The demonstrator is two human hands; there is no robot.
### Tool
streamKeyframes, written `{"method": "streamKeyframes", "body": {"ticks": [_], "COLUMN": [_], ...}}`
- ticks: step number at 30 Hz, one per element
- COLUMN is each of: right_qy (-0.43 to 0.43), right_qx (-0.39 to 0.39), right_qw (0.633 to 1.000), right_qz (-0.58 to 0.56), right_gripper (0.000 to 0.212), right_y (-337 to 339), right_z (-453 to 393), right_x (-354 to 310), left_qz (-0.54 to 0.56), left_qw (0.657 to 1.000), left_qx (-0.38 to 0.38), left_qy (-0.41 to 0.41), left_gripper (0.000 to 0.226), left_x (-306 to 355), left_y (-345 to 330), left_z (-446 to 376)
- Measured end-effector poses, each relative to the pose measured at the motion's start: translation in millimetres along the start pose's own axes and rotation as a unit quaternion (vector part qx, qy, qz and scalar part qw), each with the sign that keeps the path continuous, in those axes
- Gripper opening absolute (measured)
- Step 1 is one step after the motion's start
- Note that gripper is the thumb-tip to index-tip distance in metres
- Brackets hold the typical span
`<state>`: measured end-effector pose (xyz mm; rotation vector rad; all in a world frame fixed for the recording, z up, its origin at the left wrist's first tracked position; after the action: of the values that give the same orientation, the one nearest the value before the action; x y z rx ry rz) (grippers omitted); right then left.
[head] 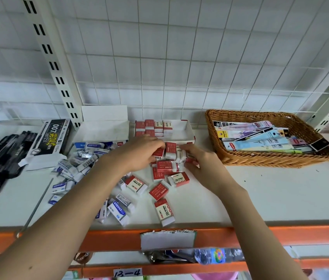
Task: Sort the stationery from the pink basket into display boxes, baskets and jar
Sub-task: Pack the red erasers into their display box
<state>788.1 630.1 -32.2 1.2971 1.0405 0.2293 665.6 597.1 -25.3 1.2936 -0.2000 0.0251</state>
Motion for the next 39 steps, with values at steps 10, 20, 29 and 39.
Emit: {"method": "streamKeyframes", "body": {"ticks": [10,20,29,39], "right_qy": [-0.054,-0.017,0.003,-0.016], "right_qx": [-0.007,-0.045,-0.137,-0.156], "right_qw": [0.998,0.998,0.988,0.984], "right_qz": [0.013,0.041,0.066,0.080], "right_gripper": [0.045,0.042,0.039,0.034], "right_y": [-1.3,7.4,-13.6,-24.0], "right_z": [-1.9,22.4,26.0,23.2], "right_x": [4.7,-5.4,-26.5,-24.6], "left_qz": [0.021,0.068,0.048,-0.028], "left_qw": [0.999,0.997,0.994,0.991], "left_qx": [-0.038,-0.013,-0.078,-0.130], "left_qy": [0.008,0.032,0.059,0.032], "left_gripper": [0.042,0.044,0.035,0.047], "left_x": [-6.2,-1.2,-1.6,3.9], "left_y": [-8.1,-5.1,-24.2,-35.3], "left_z": [4.9,40.4,67.5,60.5]}}
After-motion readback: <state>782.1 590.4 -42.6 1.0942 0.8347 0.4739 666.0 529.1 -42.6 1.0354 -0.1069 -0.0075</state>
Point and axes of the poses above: each hand's wrist, its own z-axis away from the middle knuckle, its own y-axis out of the back of the hand, x = y × z, the point moved 9 cm from there along -z, towards the middle knuckle, and after that the axes turned 11 degrees about -x, right-handed, at the moved point
